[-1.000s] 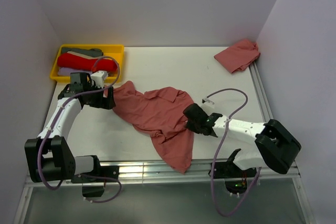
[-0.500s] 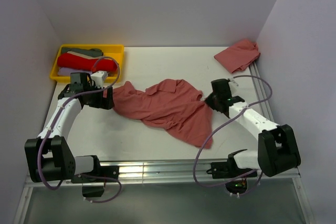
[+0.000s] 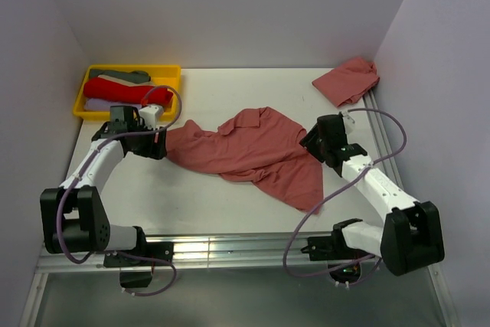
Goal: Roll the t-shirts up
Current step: Flatten the tshirt
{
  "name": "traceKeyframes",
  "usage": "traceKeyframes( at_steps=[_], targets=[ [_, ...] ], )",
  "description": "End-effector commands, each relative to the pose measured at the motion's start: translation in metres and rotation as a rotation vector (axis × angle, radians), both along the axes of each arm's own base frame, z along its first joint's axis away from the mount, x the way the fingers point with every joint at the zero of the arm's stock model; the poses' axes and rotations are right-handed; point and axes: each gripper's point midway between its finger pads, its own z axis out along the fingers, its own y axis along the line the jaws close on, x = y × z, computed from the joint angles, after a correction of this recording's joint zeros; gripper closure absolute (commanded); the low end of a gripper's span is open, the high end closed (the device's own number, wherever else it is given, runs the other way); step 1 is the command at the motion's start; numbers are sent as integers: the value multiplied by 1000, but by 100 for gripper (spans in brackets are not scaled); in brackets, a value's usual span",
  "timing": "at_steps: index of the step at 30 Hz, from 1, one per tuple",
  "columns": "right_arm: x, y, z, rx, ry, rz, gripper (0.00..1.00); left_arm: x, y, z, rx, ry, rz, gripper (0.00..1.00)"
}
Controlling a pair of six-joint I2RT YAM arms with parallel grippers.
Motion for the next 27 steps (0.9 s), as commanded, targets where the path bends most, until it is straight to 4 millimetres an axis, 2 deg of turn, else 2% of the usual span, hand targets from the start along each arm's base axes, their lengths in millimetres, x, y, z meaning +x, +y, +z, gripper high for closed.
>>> traceKeyframes(
  at_steps=[1, 4, 5, 8, 12, 13, 16, 18, 23, 27],
  targets=[
    [-14, 9, 3, -29, -9, 15, 42, 27, 9, 0, 91, -121, -30, 28],
    [-27, 14, 1, -50, 1, 12, 42, 35, 17, -8, 149, -140, -47, 26],
    [-34, 22, -2, -49, 8, 34, 42, 37, 18, -10, 157, -138, -54, 25],
    [-44, 33, -6, -41, 12, 61, 42, 34, 11, -17, 145, -119, -113, 24],
    [-52, 53, -9, -6, 1, 110, 42, 31, 0, -14, 109, -143, -168, 21],
    [-54, 58, -11, -2, 4, 124, 42, 30, -13, -13, 94, -150, -208, 21],
    [-57, 77, -14, -24, 26, 168, 43, 27, -25, -13, 78, -155, -252, 20],
    [-58, 90, -6, -51, 19, 195, 43, 24, -36, -10, 74, -167, -293, 20],
    [-57, 106, -7, -60, 22, 227, 43, 24, -53, -12, 103, -209, -348, 18],
    [-58, 110, -9, -52, 22, 239, 43, 25, -66, -17, 88, -193, -392, 19]
  ],
)
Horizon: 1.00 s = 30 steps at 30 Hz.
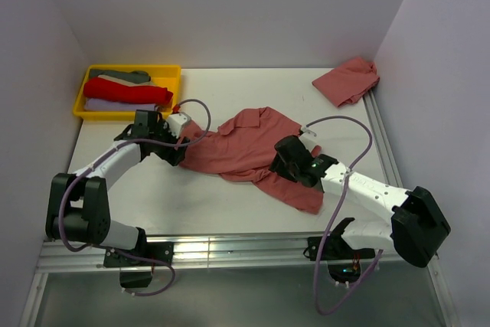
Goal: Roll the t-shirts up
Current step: Flatten the tshirt
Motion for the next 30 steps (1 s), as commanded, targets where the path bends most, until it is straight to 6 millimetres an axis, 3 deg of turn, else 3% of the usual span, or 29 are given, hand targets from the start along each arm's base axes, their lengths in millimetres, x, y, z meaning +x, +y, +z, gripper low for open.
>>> traceKeyframes(
  at_steps=[1, 6, 9, 12, 17, 18, 20, 25, 27, 30],
  targets=[
    [13, 6, 14, 18, -50, -25, 43, 13, -13, 8, -15, -67, -56, 19],
    [14, 5, 12, 4, -50, -30, 43, 18, -23, 0, -6, -51, -62, 23],
    [13, 4, 9, -9, -44, -33, 43, 17, -30, -2, -9, -28, -79, 36],
    [14, 2, 9, -16, -48, -36, 43, 13, -33, 2, -16, -30, -93, 52],
    [13, -1, 7, -36, -45, -37, 43, 10, -36, 13, -24, -33, -100, 91],
    [14, 0, 9, -33, -49, -38, 43, 9, -36, 19, -26, -39, -94, 100],
    [14, -2, 9, -38, -51, -39, 43, 13, -37, 35, -36, -66, -75, 100],
    [13, -7, 10, -52, -56, -51, 43, 15, -41, 99, -66, -163, -38, 100],
    [12, -8, 11, -54, -58, -50, 43, 14, -44, 128, -87, -216, -20, 100],
    [13, -10, 12, -60, -62, -53, 43, 6, -44, 155, -98, -242, 8, 100]
  ],
)
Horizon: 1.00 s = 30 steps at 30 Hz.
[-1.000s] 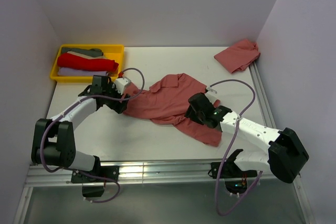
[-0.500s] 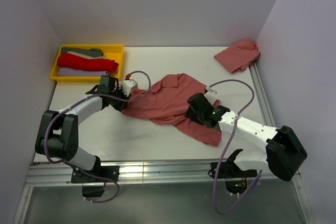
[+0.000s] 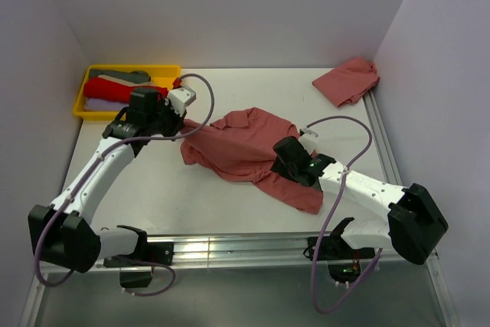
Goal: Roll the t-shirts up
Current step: Flatten the tshirt
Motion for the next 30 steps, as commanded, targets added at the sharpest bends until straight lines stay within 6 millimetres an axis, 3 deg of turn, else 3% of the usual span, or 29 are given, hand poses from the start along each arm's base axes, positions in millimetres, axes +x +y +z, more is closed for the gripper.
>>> traceKeyframes(
  at_steps=[1, 5, 9, 10, 13, 14, 15, 16, 17, 18, 19, 20, 21, 23, 25, 28, 29, 30],
  targets=[
    [9, -1, 20, -7, -60, -13, 43, -8, 0, 47, -42, -48, 58, 100],
    [11, -3, 22, -13, -67, -16, 43, -22, -1, 70, -49, -69, 75, 100],
    [15, -1, 24, -15, -70, -11, 43, -10, -4, 80, -30, -115, 94, 100],
    [15, -2, 25, -19, -71, -13, 43, -1, -6, 69, 2, -96, 97, 100],
    [19, -3, 27, -16, -78, -15, 43, 29, -11, 68, 42, -116, 99, 100],
    [19, -3, 27, -15, -77, -14, 43, 46, -15, 47, 75, -75, 102, 100],
    [21, -7, 27, -19, -74, -21, 43, 64, -16, 59, 89, -111, 123, 100],
    [21, -9, 26, -20, -70, -26, 43, 77, -17, 57, 104, -108, 136, 100],
    [22, -11, 26, -18, -70, -33, 43, 96, -21, 32, 136, -56, 148, 100],
    [22, -14, 25, -14, -68, -34, 43, 115, -29, 55, 108, -101, 156, 100],
    [24, -18, 24, -12, -67, -48, 43, 127, -28, 54, 119, -94, 197, 100],
    [24, -22, 24, -8, -67, -58, 43, 143, -32, 34, 137, -56, 215, 100],
    [23, -24, 23, 0, -65, -57, 43, 160, -36, 57, 111, -104, 238, 100],
    [26, -31, 23, 13, -70, -82, 43, 187, -36, 56, 109, -114, 321, 100],
    [26, -34, 21, 20, -64, -87, 43, 199, -35, 47, 127, -107, 358, 99],
    [29, -38, 21, 19, -61, -105, 43, 210, -27, 18, 211, -76, 414, 86],
    [29, -39, 21, 20, -59, -108, 43, 208, -23, 5, 234, -61, 425, 60],
    [29, -40, 20, 20, -59, -110, 43, 204, -20, 0, 240, -52, 421, 50]
  ],
)
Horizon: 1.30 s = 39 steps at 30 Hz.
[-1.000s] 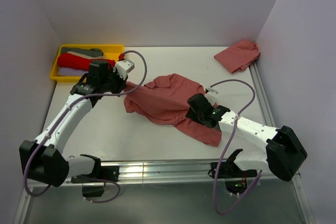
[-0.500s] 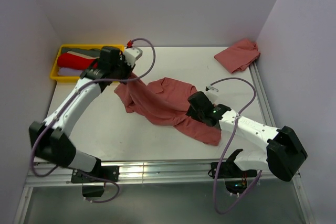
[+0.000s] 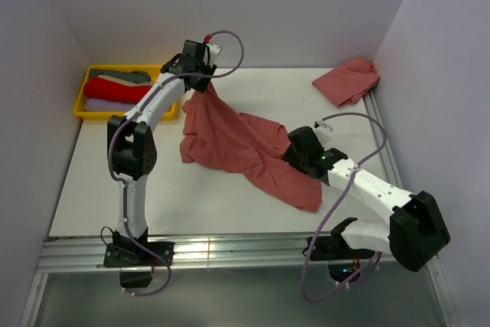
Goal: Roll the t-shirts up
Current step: Flatten the tshirt
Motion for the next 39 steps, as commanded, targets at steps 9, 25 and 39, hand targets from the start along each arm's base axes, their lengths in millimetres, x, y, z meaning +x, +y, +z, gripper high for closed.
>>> traceKeyframes(
  at_steps=[9, 25, 39],
  targets=[
    [-20, -17, -9, -2, 4, -28, 41, -100, 48, 5, -87, 150, -20, 32],
    [-53, -42, -11, 30, 3, -89, 41, -209, 59, -101, -145, 417, -103, 62],
    [-57, -51, -16, 12, 18, -105, 39, -213, 45, -142, -167, 492, -87, 51]
  ],
)
